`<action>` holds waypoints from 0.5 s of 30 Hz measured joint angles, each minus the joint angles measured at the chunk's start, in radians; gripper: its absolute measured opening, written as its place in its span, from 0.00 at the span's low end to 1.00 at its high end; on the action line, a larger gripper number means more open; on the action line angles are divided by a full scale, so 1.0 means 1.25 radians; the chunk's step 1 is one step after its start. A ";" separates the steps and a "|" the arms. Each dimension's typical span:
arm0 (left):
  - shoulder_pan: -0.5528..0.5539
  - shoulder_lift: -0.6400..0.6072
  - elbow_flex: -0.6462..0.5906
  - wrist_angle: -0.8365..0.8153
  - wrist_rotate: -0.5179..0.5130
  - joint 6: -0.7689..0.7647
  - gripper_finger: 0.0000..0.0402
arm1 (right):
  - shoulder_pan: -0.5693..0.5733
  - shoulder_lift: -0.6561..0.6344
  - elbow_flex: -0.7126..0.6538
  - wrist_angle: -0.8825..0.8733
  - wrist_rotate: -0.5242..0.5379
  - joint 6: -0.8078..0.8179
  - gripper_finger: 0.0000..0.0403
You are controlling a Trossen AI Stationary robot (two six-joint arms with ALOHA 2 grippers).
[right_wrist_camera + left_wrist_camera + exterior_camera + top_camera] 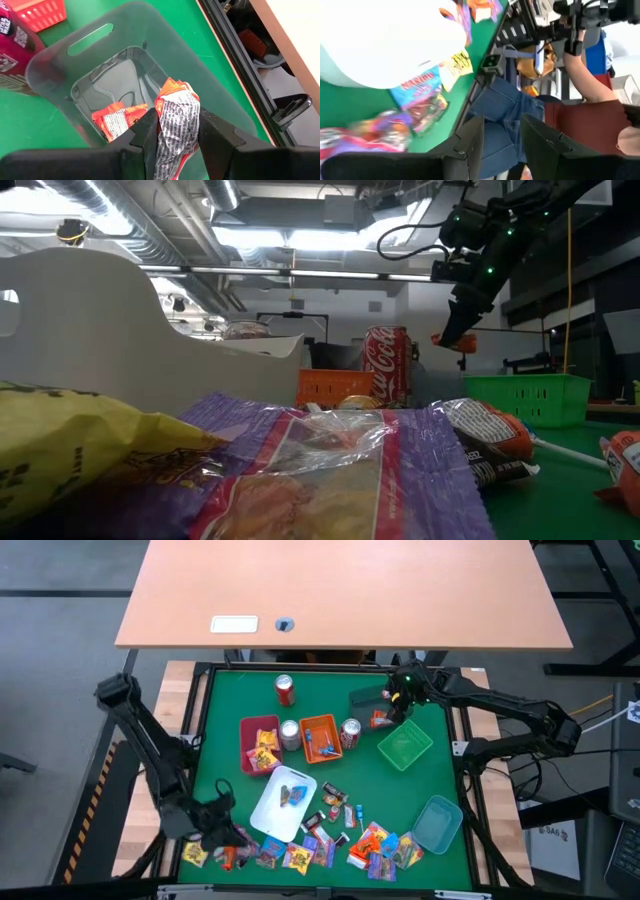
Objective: Sort candy
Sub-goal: Put the orange candy bar into the black bin
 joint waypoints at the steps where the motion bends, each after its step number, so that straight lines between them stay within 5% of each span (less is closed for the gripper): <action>1: 0.000 -0.022 0.000 -0.024 -0.009 0.000 0.29 | 0.000 0.000 0.000 0.000 0.000 0.000 0.30; 8: 0.000 -0.063 0.000 -0.009 -0.145 0.061 0.29 | 0.000 0.000 0.000 0.000 0.000 0.000 0.30; 15: 0.002 -0.062 0.000 -0.016 -0.156 0.063 0.29 | 0.000 0.000 0.000 0.001 0.015 0.000 0.30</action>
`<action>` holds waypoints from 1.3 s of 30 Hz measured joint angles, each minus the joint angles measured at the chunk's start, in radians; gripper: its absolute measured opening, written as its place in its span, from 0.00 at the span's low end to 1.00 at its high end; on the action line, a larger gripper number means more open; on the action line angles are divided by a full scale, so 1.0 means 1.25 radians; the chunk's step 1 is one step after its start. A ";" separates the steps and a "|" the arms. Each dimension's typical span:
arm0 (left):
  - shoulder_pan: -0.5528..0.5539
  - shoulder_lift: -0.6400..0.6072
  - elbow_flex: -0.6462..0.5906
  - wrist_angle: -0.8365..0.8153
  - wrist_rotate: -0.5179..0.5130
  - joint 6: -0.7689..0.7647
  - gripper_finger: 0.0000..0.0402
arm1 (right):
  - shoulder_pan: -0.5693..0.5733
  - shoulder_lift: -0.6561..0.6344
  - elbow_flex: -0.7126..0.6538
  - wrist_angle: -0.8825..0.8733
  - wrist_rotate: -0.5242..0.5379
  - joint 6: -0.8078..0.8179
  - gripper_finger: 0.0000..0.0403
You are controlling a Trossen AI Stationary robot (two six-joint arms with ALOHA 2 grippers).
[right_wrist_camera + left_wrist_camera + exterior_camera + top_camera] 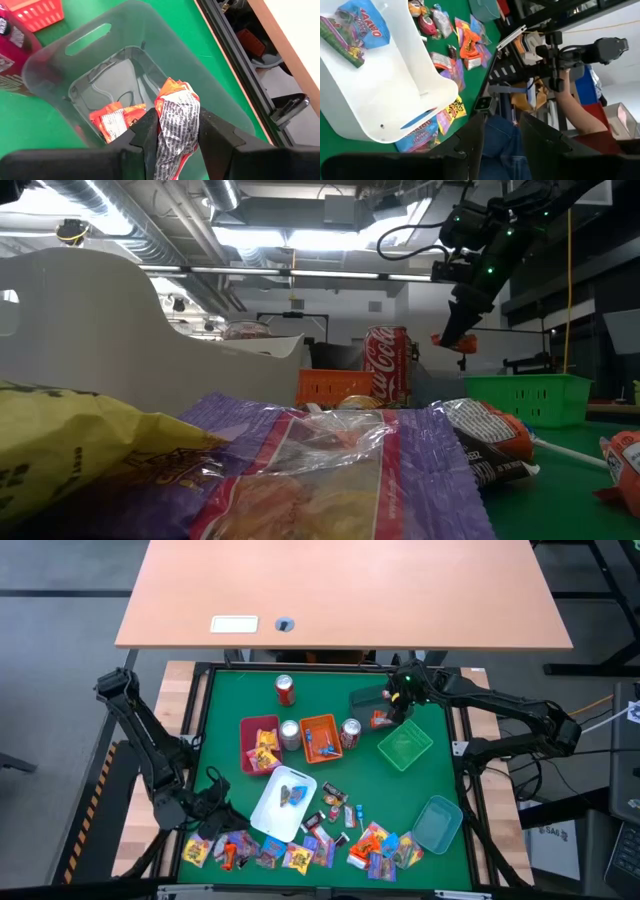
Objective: Sort candy
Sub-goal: Put the orange candy bar into the black bin, then put the purple gummy into the white bin
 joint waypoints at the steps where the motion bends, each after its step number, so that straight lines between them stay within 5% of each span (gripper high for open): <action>1: 0.000 0.000 0.000 0.000 0.000 0.000 0.29 | 0.000 0.000 0.000 0.000 0.007 0.000 0.30; 12: 0.000 0.012 0.000 -0.024 0.009 0.042 0.29 | 0.000 0.000 0.000 -0.001 0.023 -0.013 0.53; 18: 0.001 0.037 0.000 -0.060 0.115 0.042 0.29 | 0.000 0.000 0.000 -0.001 0.023 -0.013 0.63; 26: 0.001 0.124 0.000 -0.126 0.209 0.121 0.29 | 0.000 0.000 0.000 -0.001 0.023 -0.013 0.66; 39: -0.001 0.238 0.000 -0.113 0.249 0.269 0.29 | 0.000 0.000 0.000 -0.001 0.022 -0.013 0.66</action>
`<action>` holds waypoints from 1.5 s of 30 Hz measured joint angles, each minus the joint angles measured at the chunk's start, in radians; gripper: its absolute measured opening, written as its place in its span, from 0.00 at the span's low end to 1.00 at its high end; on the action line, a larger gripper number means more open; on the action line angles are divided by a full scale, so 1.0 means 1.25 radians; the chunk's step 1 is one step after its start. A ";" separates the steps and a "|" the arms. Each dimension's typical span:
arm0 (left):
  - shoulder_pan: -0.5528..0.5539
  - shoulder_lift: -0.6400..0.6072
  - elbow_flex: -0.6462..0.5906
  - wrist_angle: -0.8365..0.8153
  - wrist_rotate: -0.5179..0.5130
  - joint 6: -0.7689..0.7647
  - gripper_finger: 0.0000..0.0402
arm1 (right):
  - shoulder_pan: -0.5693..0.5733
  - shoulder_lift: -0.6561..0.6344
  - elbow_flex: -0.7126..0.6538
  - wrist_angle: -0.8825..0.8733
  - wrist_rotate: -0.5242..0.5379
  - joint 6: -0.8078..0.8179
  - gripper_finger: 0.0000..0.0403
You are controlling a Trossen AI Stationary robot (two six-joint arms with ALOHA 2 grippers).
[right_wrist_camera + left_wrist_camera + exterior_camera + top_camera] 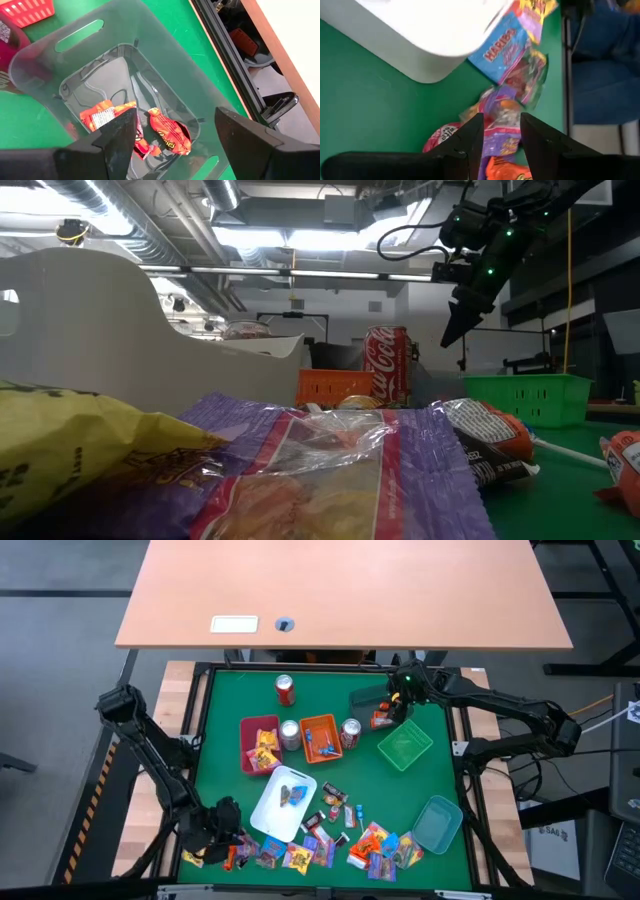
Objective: Sort candy
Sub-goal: Put the purple gummy into the white bin
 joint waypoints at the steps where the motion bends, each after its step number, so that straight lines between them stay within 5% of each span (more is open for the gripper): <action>1: 0.000 0.007 0.000 0.000 0.001 0.009 0.29 | 0.000 0.000 0.000 0.000 0.000 0.000 0.66; 21: 0.001 0.106 0.002 0.005 -0.004 0.099 0.28 | 0.000 0.000 0.000 0.000 -0.001 0.000 0.66; 33: 0.001 0.107 0.000 0.002 0.003 0.102 0.01 | 0.000 0.000 0.000 0.000 -0.001 0.000 0.66; 45: 0.003 0.044 0.027 0.006 0.002 0.107 0.00 | 0.000 0.000 0.000 0.000 -0.001 0.000 0.66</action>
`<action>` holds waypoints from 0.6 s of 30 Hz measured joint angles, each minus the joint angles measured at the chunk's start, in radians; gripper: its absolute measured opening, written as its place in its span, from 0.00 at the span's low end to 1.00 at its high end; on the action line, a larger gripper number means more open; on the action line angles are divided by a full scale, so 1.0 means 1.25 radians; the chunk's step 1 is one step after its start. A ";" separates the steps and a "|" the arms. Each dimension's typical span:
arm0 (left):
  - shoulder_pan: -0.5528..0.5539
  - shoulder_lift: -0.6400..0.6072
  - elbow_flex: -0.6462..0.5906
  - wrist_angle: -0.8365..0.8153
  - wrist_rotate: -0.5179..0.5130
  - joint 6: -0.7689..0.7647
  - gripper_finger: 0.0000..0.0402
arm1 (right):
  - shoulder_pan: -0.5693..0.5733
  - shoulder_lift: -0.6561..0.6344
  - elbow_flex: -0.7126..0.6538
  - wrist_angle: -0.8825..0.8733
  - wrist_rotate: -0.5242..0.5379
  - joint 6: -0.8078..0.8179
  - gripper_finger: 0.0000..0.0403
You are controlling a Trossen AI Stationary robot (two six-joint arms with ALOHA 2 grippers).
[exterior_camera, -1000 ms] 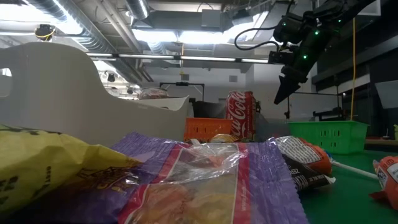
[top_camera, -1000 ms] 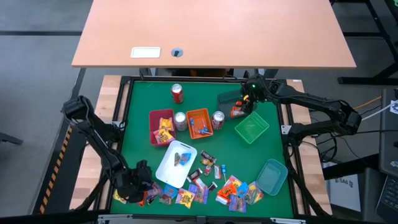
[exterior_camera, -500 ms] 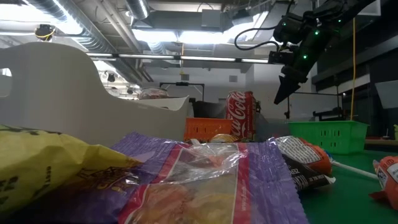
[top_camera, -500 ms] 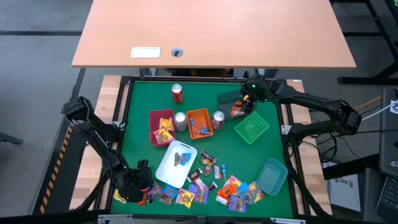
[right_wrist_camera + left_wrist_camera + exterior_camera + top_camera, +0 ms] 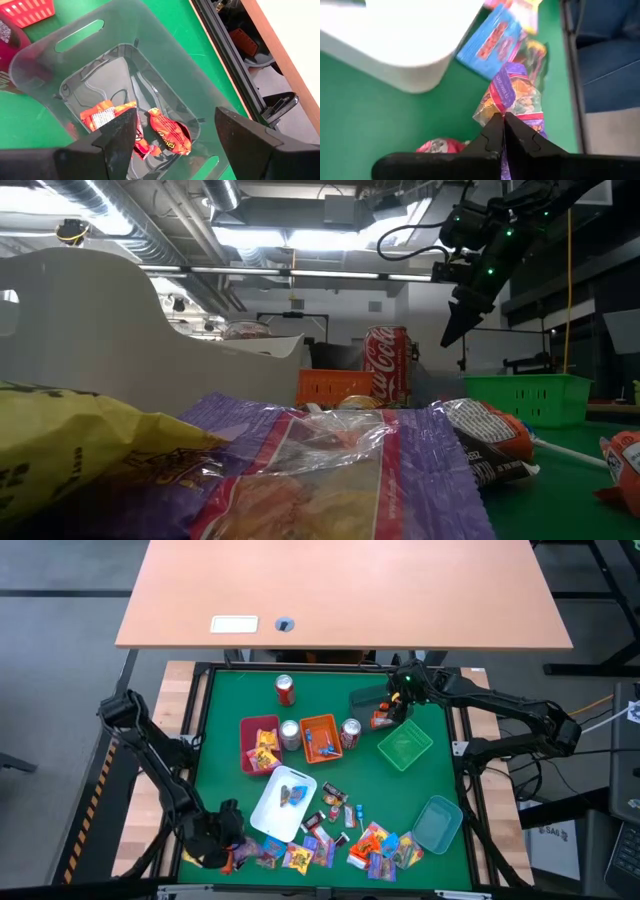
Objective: Sort candy
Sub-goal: Put the purple gummy into the white bin
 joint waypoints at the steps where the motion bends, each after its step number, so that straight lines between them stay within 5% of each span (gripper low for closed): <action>1: 0.000 -0.008 0.004 -0.001 -0.001 0.003 0.00 | 0.000 0.000 0.000 0.000 0.000 0.000 0.66; 12: 0.023 -0.047 0.058 0.004 -0.039 0.074 0.00 | 0.000 0.000 0.000 0.000 0.000 0.000 0.66; 18: 0.072 -0.047 0.088 0.005 -0.141 0.114 0.00 | 0.000 0.000 0.000 0.000 0.000 0.000 0.66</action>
